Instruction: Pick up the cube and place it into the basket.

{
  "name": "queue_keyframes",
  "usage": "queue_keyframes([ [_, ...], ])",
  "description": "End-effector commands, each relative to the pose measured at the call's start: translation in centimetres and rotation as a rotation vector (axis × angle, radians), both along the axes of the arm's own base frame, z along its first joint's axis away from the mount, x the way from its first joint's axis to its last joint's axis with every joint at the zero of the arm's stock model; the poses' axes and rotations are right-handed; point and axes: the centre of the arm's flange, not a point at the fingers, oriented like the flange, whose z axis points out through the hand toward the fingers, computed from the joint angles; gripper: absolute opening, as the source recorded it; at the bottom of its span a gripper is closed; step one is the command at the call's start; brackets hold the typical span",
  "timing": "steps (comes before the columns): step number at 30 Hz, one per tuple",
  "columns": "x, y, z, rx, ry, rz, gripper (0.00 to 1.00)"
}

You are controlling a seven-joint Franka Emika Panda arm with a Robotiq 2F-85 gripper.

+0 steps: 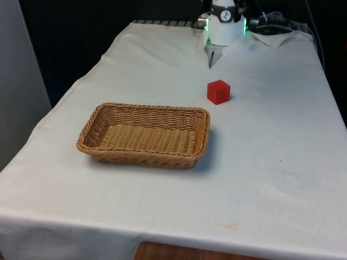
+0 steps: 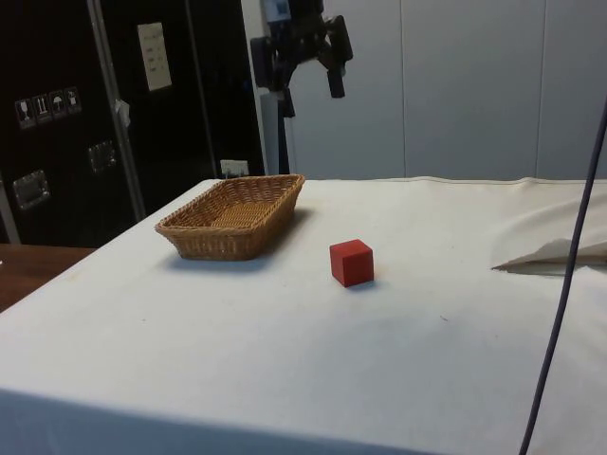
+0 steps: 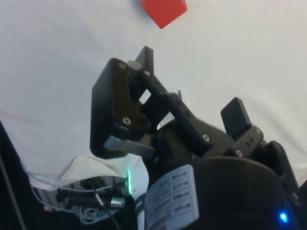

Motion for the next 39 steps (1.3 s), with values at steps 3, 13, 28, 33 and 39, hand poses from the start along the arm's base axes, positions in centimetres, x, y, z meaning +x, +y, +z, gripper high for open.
queue_keyframes([
  [3, -0.2, 0.3, -1.0, 0.002, -0.013, -0.034, 1.0],
  [13, -0.5, 0.6, -2.9, -0.005, -0.015, -0.098, 1.0],
  [28, -1.1, 1.0, -5.7, -0.022, -0.005, -0.186, 1.0],
  [33, -1.3, 1.3, -6.6, -0.019, -0.015, -0.222, 1.0],
  [39, -1.6, 1.5, -7.4, -0.028, -0.01, -0.244, 1.0],
])
